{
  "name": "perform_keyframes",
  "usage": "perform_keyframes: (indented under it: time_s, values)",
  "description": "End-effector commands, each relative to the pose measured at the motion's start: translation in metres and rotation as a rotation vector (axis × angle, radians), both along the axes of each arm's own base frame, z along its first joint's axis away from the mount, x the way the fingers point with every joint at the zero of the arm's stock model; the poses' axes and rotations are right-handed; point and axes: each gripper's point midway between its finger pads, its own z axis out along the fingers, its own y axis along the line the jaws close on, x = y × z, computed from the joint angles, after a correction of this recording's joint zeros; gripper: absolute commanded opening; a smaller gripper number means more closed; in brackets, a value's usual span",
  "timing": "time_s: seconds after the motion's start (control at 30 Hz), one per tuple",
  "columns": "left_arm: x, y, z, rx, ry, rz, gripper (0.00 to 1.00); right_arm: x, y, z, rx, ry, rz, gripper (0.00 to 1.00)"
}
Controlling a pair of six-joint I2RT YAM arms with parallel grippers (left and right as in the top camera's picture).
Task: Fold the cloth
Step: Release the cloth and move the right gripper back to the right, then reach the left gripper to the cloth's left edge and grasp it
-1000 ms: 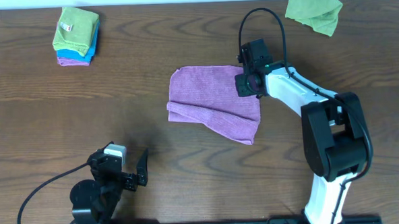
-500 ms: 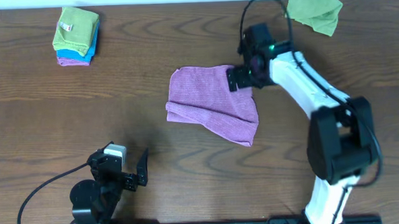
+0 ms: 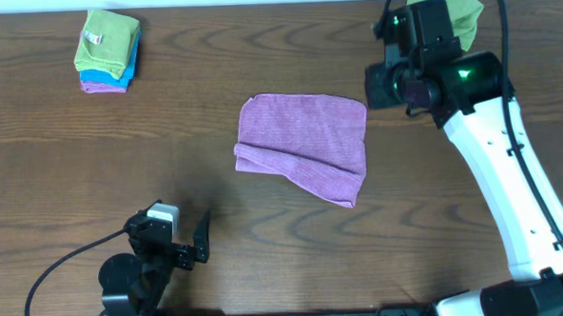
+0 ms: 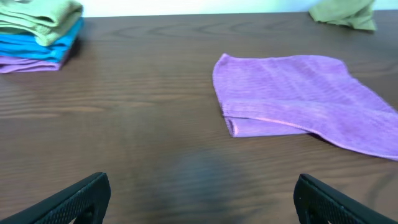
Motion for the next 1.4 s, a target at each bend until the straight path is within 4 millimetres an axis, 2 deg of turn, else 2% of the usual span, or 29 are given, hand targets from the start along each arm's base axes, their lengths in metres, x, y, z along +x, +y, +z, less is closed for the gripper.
perform_keyframes:
  time_s: [0.0, 0.07, 0.23, 0.4, 0.5, 0.57, 0.6, 0.63, 0.73, 0.9, 1.07, 1.37]
  values:
    - [-0.010, -0.025, -0.005, -0.188, 0.078, -0.090, 0.95, -0.024, 0.021, 0.003, 0.105, 0.068, 0.090, 0.01]
    - [-0.017, -0.039, -0.002, -0.331, 0.141, -0.132, 0.95, -0.040, 0.020, 0.004, 0.116, 0.112, 0.099, 0.01]
    - [-0.029, -0.057, 0.003, -0.493, 0.229, -0.211, 0.95, -0.082, 0.023, 0.017, 0.173, 0.188, 0.131, 0.01]
    - [-0.027, -0.057, 0.008, -0.496, 0.205, -0.213, 0.95, -0.113, 0.031, 0.041, 0.267, 0.188, 0.183, 0.01]
    - [-0.022, -0.057, 0.025, -0.570, 0.170, -0.204, 0.96, -0.128, 0.030, 0.055, 0.290, 0.157, 0.198, 0.01]
    - [-0.018, -0.057, 0.039, -0.615, 0.136, -0.200, 0.87, -0.135, 0.028, 0.062, 0.293, 0.138, 0.201, 0.01]
    - [-0.014, -0.054, 0.046, -0.649, 0.117, -0.175, 0.86, -0.141, 0.027, 0.065, 0.294, 0.132, 0.202, 0.02]
    - [-0.009, -0.049, 0.049, -0.687, 0.112, -0.132, 0.90, -0.144, 0.025, 0.066, 0.294, 0.131, 0.202, 0.01]
    - [0.000, -0.040, 0.050, -0.747, 0.119, -0.054, 0.90, -0.150, 0.024, 0.068, 0.292, 0.129, 0.206, 0.01]
    - [0.012, -0.045, 0.037, -0.749, 0.206, -0.058, 0.85, -0.150, 0.023, 0.069, 0.290, 0.126, 0.203, 0.02]
    - [0.031, -0.048, 0.023, -0.653, 0.291, -0.065, 0.84, -0.149, 0.022, 0.068, 0.280, 0.122, 0.203, 0.02]
    - [0.088, -0.063, 0.033, -0.436, 0.433, -0.115, 0.82, -0.148, 0.019, 0.067, 0.254, 0.111, 0.216, 0.02]
